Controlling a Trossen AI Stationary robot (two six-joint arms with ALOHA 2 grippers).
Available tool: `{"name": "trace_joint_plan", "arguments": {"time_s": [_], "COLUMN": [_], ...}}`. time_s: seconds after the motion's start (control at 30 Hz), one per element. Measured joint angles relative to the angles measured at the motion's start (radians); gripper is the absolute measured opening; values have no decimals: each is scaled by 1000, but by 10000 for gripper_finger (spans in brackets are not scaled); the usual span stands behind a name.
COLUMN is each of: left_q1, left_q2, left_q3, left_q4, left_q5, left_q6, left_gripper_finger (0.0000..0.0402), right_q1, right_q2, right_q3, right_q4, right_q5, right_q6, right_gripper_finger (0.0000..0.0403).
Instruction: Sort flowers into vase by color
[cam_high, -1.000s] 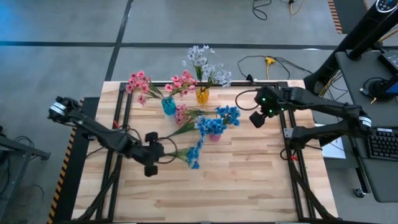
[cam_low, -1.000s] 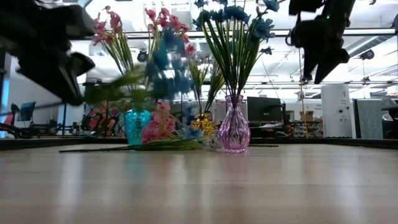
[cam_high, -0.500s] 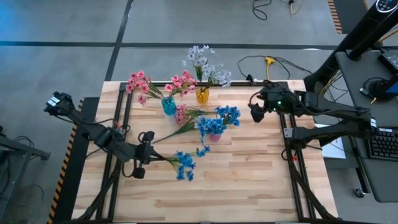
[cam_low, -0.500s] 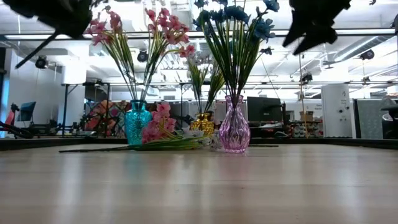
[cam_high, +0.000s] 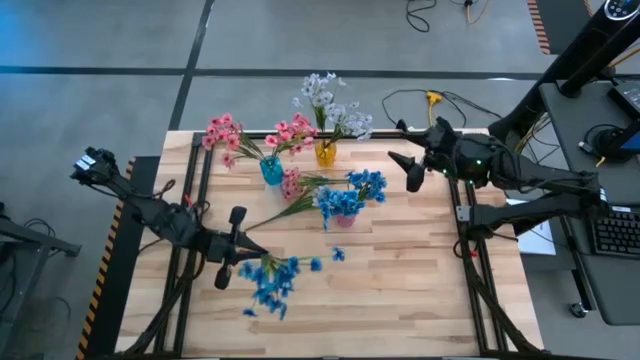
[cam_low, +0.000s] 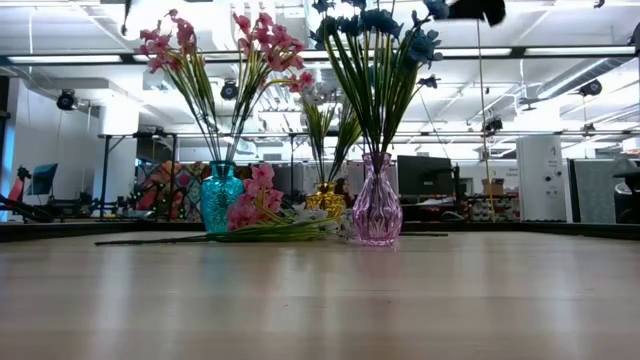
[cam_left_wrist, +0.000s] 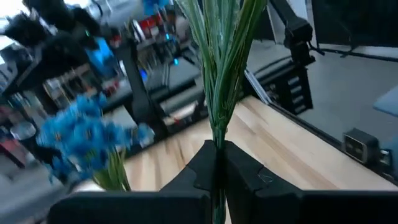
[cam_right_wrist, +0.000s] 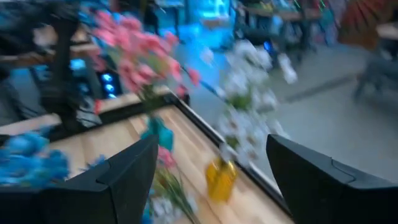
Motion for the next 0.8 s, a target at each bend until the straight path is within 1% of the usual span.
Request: {"name": "trace_joint_plan", "arguments": {"time_s": [0.1, 0.2, 0.4, 0.5, 0.63, 0.8], "left_q1": [4, 16, 50, 55, 58, 74], "left_q2": [28, 50, 110, 151, 214, 291], "left_q3": [-28, -63, -133, -148, -139, -105], "left_q4": [130, 273, 578, 661, 746, 851], "left_q5": [0, 0, 0, 0, 0, 0], "left_q6": [67, 101, 100, 99, 106, 133], "left_gripper_finger": [0, 0, 0, 0, 0, 0], "right_q1": [56, 118, 241, 301, 375, 432], "right_q2": [11, 33, 91, 116, 139, 204], "right_q3": [0, 0, 0, 0, 10, 64], "right_q4": [80, 134, 210, 260, 299, 308], "right_q5": [-7, -10, 3, 13, 78, 82], "right_q6": [-64, -119, -206, -247, -303, -329], "right_gripper_finger": [292, 290, 281, 276, 270, 267]}}
